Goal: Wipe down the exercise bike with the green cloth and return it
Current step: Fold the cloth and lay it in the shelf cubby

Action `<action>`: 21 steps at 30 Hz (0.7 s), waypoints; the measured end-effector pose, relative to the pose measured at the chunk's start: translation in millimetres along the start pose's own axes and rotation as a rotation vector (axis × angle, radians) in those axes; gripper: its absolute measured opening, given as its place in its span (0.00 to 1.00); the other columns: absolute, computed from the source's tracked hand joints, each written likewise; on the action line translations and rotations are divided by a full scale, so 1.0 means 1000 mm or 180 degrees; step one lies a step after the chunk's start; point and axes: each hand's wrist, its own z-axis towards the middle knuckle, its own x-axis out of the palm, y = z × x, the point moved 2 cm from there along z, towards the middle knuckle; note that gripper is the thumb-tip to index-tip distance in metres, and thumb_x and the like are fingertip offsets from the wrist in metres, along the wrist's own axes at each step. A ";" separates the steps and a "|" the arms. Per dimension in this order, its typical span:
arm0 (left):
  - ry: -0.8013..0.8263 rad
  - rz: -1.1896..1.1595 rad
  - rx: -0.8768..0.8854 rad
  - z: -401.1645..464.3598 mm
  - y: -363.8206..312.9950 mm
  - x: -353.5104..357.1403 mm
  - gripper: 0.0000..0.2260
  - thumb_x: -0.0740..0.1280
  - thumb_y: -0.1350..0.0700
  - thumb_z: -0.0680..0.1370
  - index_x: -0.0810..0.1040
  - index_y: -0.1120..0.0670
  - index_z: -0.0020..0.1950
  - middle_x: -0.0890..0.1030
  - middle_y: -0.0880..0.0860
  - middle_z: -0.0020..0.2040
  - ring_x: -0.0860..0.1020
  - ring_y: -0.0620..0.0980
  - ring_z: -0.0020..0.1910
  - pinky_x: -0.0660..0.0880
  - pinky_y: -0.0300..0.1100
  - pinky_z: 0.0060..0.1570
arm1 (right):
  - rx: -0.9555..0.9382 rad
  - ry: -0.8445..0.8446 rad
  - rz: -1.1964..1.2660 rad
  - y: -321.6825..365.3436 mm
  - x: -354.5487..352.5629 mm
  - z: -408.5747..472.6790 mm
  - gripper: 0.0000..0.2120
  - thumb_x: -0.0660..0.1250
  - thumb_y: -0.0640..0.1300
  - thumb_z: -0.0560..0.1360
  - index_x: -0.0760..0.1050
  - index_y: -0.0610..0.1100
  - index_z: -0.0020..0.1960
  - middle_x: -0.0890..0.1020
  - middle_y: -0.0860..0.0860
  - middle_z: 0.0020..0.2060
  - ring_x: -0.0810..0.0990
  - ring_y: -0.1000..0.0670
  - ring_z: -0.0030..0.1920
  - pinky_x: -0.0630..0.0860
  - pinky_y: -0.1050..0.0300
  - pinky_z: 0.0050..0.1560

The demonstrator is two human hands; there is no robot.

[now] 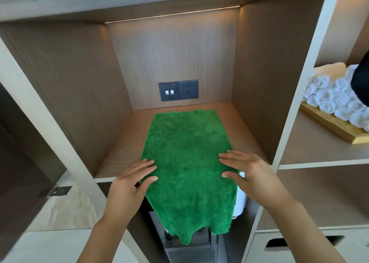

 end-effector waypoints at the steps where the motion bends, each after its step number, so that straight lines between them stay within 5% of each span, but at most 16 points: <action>1: -0.0096 -0.0040 -0.0005 -0.001 0.000 0.001 0.13 0.75 0.50 0.79 0.87 0.50 0.62 0.83 0.42 0.65 0.77 0.37 0.70 0.71 0.34 0.71 | -0.0013 -0.0099 0.0011 0.000 0.000 -0.003 0.18 0.80 0.44 0.73 0.86 0.44 0.63 0.85 0.53 0.63 0.83 0.47 0.66 0.80 0.39 0.65; 6: -0.0519 -0.0084 -0.0010 -0.007 -0.003 0.000 0.10 0.80 0.64 0.72 0.89 0.53 0.51 0.87 0.43 0.53 0.83 0.40 0.57 0.75 0.34 0.65 | -0.0094 -0.0617 -0.0110 0.016 -0.005 -0.012 0.11 0.81 0.37 0.72 0.89 0.43 0.54 0.89 0.51 0.54 0.88 0.46 0.57 0.83 0.39 0.57; 10: -0.0657 -0.0153 -0.0080 -0.017 0.000 -0.017 0.06 0.79 0.57 0.76 0.87 0.48 0.51 0.82 0.33 0.51 0.82 0.39 0.50 0.76 0.32 0.55 | 0.0012 -0.0888 -0.0314 0.039 -0.011 -0.025 0.10 0.81 0.33 0.71 0.89 0.42 0.50 0.90 0.50 0.48 0.89 0.45 0.49 0.84 0.43 0.49; 14: -0.0702 -0.0295 -0.0065 -0.044 0.000 -0.046 0.06 0.71 0.46 0.78 0.85 0.44 0.53 0.82 0.30 0.51 0.82 0.38 0.49 0.76 0.33 0.52 | 0.0259 -0.1045 -0.0215 0.074 -0.010 -0.041 0.12 0.76 0.28 0.74 0.87 0.40 0.53 0.89 0.47 0.47 0.84 0.48 0.47 0.77 0.56 0.50; 17: -0.0745 -0.0370 -0.0148 -0.071 0.008 -0.076 0.05 0.77 0.50 0.78 0.85 0.45 0.52 0.82 0.31 0.50 0.81 0.35 0.49 0.73 0.26 0.50 | 0.0424 -0.0925 -0.0005 0.107 -0.004 -0.051 0.10 0.72 0.30 0.78 0.86 0.40 0.55 0.88 0.48 0.51 0.86 0.46 0.50 0.78 0.60 0.53; 21: -0.0839 -0.0338 -0.0146 -0.113 0.016 -0.116 0.04 0.76 0.56 0.76 0.86 0.51 0.51 0.83 0.35 0.49 0.81 0.34 0.48 0.72 0.23 0.52 | 0.0380 -0.0846 0.0198 0.156 0.004 -0.063 0.09 0.72 0.31 0.79 0.86 0.40 0.56 0.88 0.49 0.51 0.83 0.55 0.51 0.72 0.77 0.54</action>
